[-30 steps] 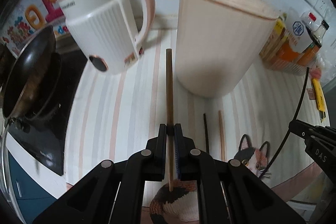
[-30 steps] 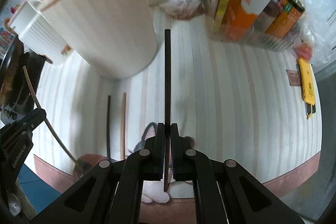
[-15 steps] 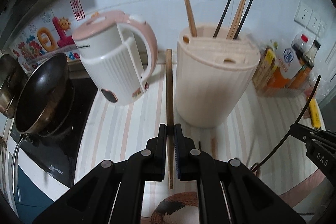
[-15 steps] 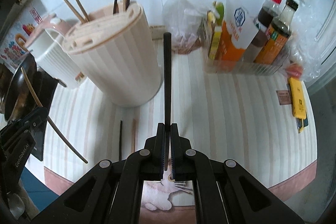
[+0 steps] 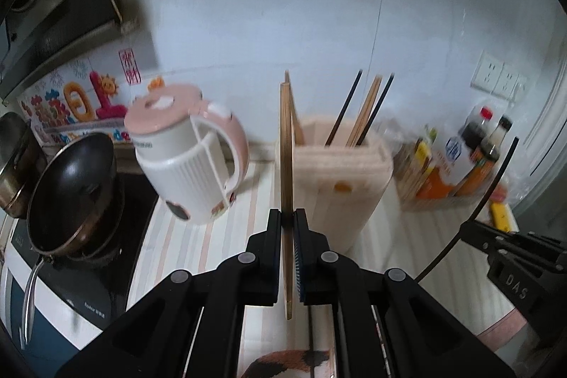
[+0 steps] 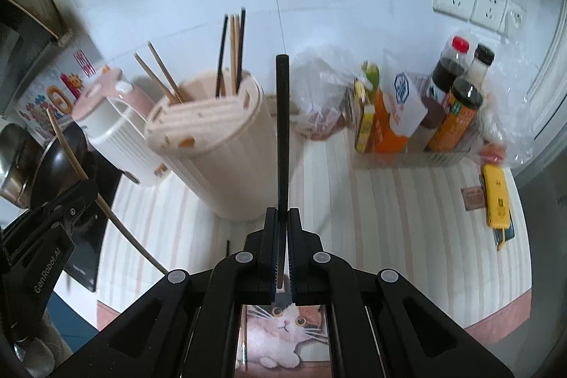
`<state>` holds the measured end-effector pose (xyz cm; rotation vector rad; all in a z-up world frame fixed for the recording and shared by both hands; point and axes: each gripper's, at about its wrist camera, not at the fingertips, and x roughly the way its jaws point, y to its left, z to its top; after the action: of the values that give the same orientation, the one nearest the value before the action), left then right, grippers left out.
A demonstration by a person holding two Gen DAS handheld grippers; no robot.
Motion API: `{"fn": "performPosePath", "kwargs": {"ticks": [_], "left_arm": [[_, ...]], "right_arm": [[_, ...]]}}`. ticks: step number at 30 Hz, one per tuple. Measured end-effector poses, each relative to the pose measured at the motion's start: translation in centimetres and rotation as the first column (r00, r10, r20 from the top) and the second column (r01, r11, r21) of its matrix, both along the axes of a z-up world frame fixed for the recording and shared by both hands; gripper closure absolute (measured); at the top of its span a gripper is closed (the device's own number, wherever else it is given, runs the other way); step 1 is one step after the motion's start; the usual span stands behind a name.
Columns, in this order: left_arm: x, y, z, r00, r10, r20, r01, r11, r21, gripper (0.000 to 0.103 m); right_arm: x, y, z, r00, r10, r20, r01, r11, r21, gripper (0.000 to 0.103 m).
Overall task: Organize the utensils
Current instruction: 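Carry both chopsticks toward the beige holder and lower them over it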
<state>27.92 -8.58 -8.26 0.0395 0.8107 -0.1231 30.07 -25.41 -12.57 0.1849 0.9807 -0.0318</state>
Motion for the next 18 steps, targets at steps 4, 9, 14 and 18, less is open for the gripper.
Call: {"fn": "performPosePath", "kwargs": {"ticks": [4,9,14,18], "left_arm": [[0.2,-0.2,2.4,0.999,-0.006,0.043,0.007,1.000,-0.021,0.099],[0.6,-0.4,5.0,0.996,-0.011,0.088,0.015,0.999,-0.044,0.099],[1.6,-0.1,7.6,0.994,-0.006,0.113,0.016,0.996,-0.086,0.099],[2.7,0.4,9.6,0.992,0.003,0.126,0.013,0.992,-0.126,0.099]], "right_arm": [[0.2,-0.2,2.3,0.999,0.002,0.043,-0.003,1.000,0.006,0.098],[0.6,-0.4,5.1,0.996,0.009,0.093,-0.009,1.000,0.004,0.098],[1.2,-0.6,8.2,0.989,0.013,0.144,-0.015,1.000,0.013,0.098],[1.8,-0.8,10.7,0.983,0.013,0.184,-0.019,0.999,0.033,0.098]]}}
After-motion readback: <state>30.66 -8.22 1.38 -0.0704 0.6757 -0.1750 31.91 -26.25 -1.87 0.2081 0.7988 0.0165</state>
